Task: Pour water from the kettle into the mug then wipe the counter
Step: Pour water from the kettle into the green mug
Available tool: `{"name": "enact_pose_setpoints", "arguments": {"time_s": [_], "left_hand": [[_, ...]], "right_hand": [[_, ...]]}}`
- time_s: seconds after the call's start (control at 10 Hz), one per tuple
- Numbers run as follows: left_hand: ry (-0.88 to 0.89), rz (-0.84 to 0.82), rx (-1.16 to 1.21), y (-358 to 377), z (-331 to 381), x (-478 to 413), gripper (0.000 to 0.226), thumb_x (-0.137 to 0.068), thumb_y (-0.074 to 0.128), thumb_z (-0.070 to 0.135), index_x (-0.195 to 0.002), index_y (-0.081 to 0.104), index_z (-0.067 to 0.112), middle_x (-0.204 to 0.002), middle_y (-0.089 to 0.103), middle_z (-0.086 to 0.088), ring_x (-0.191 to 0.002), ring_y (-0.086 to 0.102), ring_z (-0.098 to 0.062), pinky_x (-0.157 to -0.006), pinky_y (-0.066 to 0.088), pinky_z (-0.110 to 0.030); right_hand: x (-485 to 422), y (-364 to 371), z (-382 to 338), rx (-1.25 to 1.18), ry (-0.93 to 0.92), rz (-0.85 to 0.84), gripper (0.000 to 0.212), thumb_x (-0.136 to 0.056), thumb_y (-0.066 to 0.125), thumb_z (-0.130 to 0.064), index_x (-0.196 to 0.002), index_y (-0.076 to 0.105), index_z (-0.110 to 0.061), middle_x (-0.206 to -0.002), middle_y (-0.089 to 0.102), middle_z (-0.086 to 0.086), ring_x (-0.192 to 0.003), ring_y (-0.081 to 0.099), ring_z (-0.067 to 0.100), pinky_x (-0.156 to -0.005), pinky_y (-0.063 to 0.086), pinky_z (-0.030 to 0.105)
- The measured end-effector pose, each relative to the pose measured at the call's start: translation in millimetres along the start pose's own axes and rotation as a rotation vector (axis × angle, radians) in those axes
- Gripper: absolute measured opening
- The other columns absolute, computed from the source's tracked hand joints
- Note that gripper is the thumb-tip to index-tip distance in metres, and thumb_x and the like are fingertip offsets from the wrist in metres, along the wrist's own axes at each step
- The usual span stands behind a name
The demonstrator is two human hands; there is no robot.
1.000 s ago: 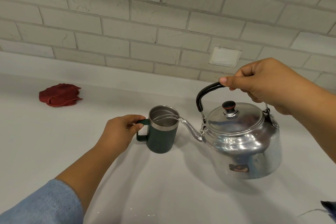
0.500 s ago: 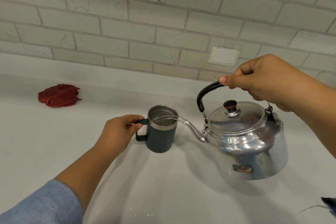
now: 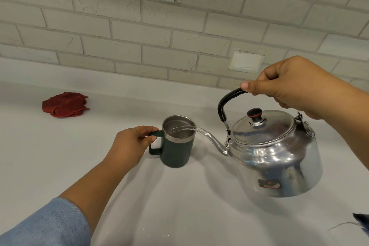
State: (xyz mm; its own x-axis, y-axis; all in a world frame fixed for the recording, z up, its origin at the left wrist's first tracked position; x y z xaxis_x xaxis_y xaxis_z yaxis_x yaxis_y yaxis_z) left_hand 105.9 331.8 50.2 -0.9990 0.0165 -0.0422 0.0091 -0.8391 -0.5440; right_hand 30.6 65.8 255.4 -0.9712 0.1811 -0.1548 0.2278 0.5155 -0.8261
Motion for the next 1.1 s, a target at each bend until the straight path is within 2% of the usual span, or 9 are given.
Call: {"name": "enact_pose_setpoints", "arguments": {"time_s": [0.2, 0.3, 0.5, 0.7, 0.9, 1.1], "left_hand": [[-0.003, 0.006, 0.005, 0, -1, -1, 0.025, -0.087, 0.064, 0.021, -0.111, 0.068, 0.026, -0.094, 0.064, 0.01, -0.082, 0.055, -0.005, -0.085, 0.039, -0.023], [-0.003, 0.004, 0.006, 0, -1, -1, 0.026, -0.087, 0.063, 0.021, -0.112, 0.068, 0.026, -0.096, 0.065, 0.008, -0.085, 0.056, -0.009, -0.085, 0.041, -0.024], [-0.007, 0.001, -0.013, 1, 0, -1, 0.028, -0.087, 0.063, 0.021, -0.115, 0.066, 0.024, -0.107, 0.068, 0.003, -0.089, 0.056, -0.012, -0.09, 0.041, -0.027], [-0.006, 0.003, -0.026, 1, 0, -1, 0.029, -0.087, 0.063, 0.02, -0.116, 0.066, 0.023, -0.111, 0.069, 0.001, -0.09, 0.055, -0.012, -0.094, 0.043, -0.03], [-0.009, -0.001, -0.019, 1, 0, -2, 0.028, -0.087, 0.063, 0.021, -0.115, 0.066, 0.024, -0.11, 0.069, 0.002, -0.09, 0.056, -0.012, -0.092, 0.042, -0.029], [-0.004, -0.002, -0.014, 1, -1, -1, 0.027, -0.087, 0.063, 0.021, -0.114, 0.067, 0.024, -0.108, 0.069, 0.003, -0.09, 0.057, -0.012, -0.088, 0.04, -0.025]], "right_hand": [[0, 0, -1, 0.028, -0.006, -0.005, 0.042, -0.06, 0.074, -0.058, -0.06, 0.068, -0.017, -0.051, 0.042, 0.003, -0.045, 0.038, 0.019, -0.051, 0.037, 0.025], [0, 0, -1, 0.029, 0.002, -0.01, 0.041, -0.061, 0.075, -0.057, -0.06, 0.067, -0.017, -0.053, 0.042, 0.005, -0.043, 0.037, 0.018, -0.05, 0.036, 0.024], [1, 0, -5, 0.055, -0.003, -0.01, 0.04, -0.064, 0.075, -0.056, -0.06, 0.067, -0.016, -0.051, 0.042, 0.004, -0.04, 0.036, 0.016, -0.047, 0.034, 0.023], [2, -1, -6, 0.074, -0.002, -0.013, 0.041, -0.063, 0.075, -0.057, -0.06, 0.068, -0.016, -0.037, 0.038, -0.005, -0.035, 0.035, 0.011, -0.047, 0.035, 0.024], [3, -1, -8, 0.083, -0.007, -0.025, 0.043, -0.062, 0.074, -0.058, -0.061, 0.068, -0.016, -0.039, 0.038, -0.002, -0.035, 0.035, 0.013, -0.047, 0.035, 0.023], [5, -3, -13, 0.095, -0.002, -0.031, 0.04, -0.065, 0.075, -0.055, -0.061, 0.067, -0.017, -0.027, 0.036, -0.007, -0.025, 0.038, 0.005, -0.046, 0.029, 0.021]]}}
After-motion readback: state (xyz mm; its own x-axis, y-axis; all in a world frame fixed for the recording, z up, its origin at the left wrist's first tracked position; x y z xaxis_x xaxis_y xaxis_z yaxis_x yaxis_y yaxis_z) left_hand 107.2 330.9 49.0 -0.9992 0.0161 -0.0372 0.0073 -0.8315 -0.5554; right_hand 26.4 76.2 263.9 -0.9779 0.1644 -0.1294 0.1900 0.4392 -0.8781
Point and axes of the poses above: each hand's wrist, its own x-axis away from the middle knuckle, its own y-axis out of the palm, z = x × y, the point moved 5 cm from there along -x, towards the middle knuckle
